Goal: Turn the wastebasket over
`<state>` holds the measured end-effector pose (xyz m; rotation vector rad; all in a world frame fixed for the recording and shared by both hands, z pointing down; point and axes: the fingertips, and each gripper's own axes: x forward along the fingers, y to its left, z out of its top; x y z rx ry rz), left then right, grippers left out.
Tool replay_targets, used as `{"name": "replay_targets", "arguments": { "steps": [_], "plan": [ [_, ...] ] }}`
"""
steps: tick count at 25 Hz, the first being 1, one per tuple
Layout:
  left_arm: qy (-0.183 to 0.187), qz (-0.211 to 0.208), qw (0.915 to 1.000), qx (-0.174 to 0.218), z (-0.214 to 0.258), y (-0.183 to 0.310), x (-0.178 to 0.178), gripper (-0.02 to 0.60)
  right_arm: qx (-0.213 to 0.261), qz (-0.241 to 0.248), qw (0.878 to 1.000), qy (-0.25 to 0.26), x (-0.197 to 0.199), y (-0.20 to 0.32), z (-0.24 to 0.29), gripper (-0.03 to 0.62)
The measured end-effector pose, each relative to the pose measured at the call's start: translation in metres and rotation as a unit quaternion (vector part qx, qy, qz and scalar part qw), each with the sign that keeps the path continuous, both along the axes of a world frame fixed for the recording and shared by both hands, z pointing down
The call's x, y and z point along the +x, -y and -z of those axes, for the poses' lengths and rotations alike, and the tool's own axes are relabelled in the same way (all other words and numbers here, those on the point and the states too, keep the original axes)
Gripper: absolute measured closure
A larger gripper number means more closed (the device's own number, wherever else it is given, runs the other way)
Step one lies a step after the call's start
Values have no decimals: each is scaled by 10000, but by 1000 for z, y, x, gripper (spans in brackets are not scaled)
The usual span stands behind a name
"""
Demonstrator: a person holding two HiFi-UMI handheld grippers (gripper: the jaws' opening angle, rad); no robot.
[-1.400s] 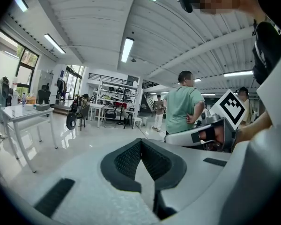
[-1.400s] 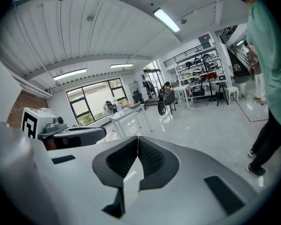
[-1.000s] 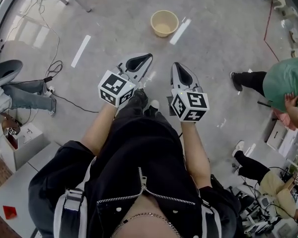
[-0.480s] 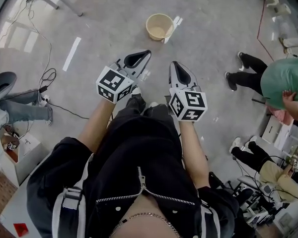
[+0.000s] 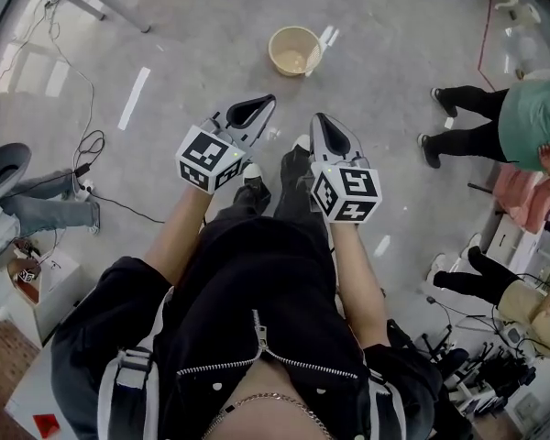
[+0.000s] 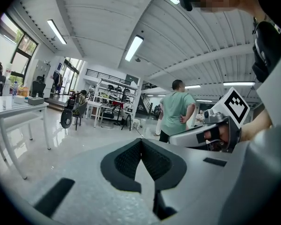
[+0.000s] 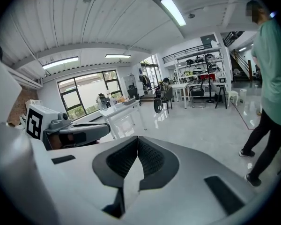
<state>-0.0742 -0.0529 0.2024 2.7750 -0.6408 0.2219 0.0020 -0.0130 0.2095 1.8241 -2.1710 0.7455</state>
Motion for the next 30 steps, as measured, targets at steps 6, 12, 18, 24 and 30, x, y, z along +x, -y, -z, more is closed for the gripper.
{"name": "replay_targets", "arguments": {
  "steps": [6, 12, 18, 24, 30],
  "plan": [
    [85, 198, 9998, -19, -10, 36, 24, 578, -8, 148, 9998, 166, 28, 45, -11, 583],
    [122, 538, 9985, 30, 0, 82, 59, 577, 53, 548, 9983, 194, 65, 99, 0, 583],
    [195, 804, 9966, 59, 4, 117, 91, 577, 105, 836, 9960, 289, 93, 137, 6, 583],
    [267, 1028, 9943, 23, 4, 136, 118, 578, 116, 1038, 9936, 429, 121, 157, 2, 583],
    [299, 1133, 9931, -12, 4, 147, 142, 577, 92, 1096, 9927, 493, 150, 170, -1, 583]
  ]
}}
